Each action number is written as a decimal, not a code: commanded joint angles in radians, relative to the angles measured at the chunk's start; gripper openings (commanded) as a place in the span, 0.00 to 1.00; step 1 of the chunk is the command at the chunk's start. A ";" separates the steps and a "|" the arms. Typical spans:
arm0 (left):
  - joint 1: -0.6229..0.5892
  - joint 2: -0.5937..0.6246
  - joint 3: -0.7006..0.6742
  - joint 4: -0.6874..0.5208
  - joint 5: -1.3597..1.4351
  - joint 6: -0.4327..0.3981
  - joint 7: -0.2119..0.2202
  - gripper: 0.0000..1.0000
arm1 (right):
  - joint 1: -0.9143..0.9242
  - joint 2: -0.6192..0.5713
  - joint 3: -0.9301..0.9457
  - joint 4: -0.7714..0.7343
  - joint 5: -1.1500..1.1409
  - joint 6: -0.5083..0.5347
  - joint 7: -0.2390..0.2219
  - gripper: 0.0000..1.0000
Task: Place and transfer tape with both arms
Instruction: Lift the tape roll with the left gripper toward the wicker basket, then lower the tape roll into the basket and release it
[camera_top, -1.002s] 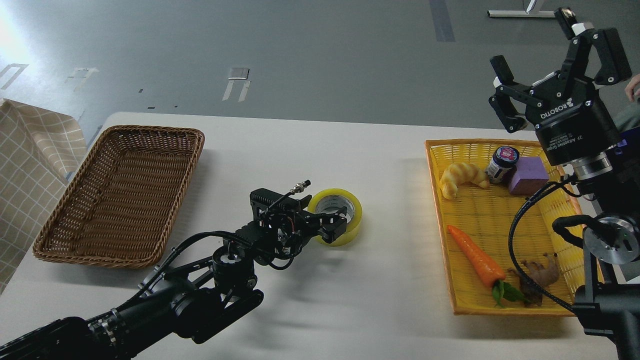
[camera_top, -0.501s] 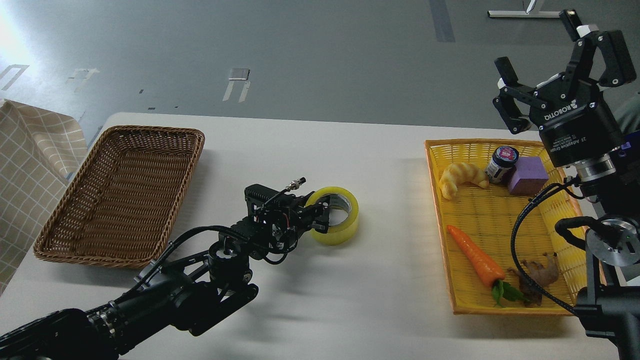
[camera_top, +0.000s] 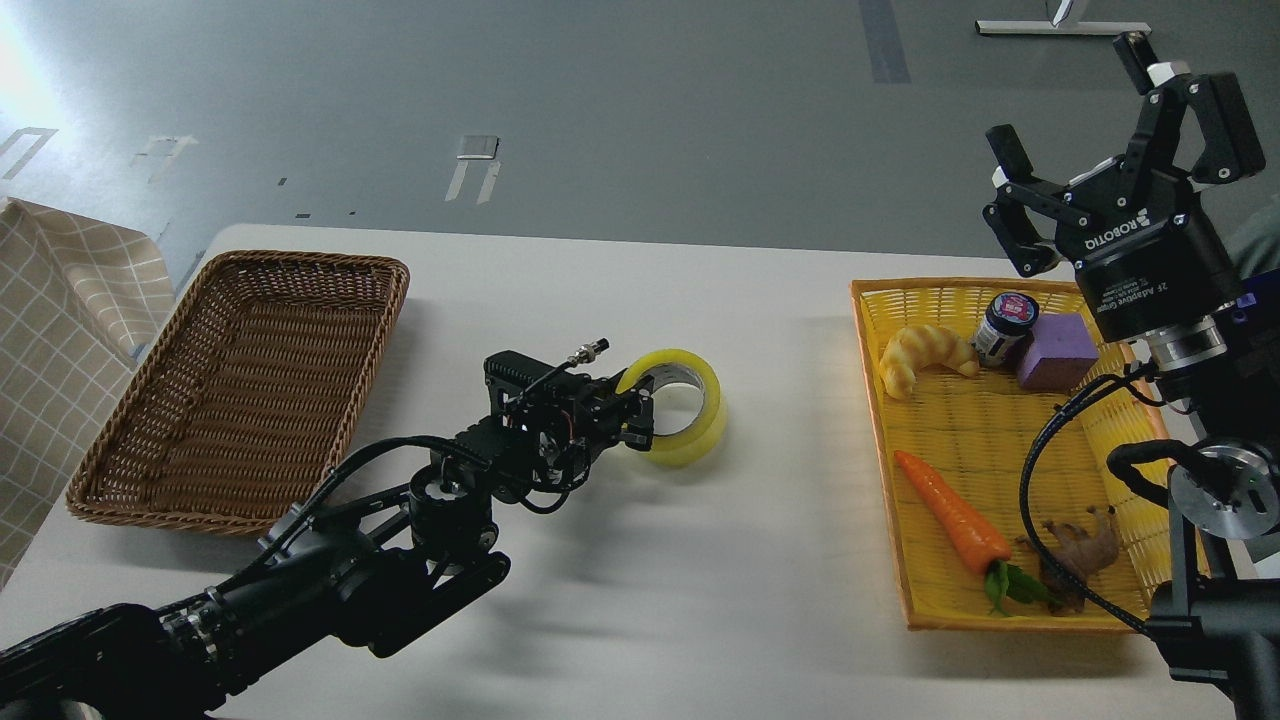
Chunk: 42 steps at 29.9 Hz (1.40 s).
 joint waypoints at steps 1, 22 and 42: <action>-0.029 0.026 0.000 -0.015 0.000 -0.009 0.002 0.03 | 0.000 0.001 0.000 0.000 0.000 0.000 0.000 1.00; -0.153 0.526 -0.012 -0.314 -0.009 -0.132 -0.002 0.03 | 0.014 0.006 -0.006 -0.001 0.000 0.000 0.000 1.00; -0.073 0.864 0.001 -0.315 -0.141 -0.080 -0.064 0.03 | 0.000 0.009 -0.017 0.006 0.000 0.000 -0.002 1.00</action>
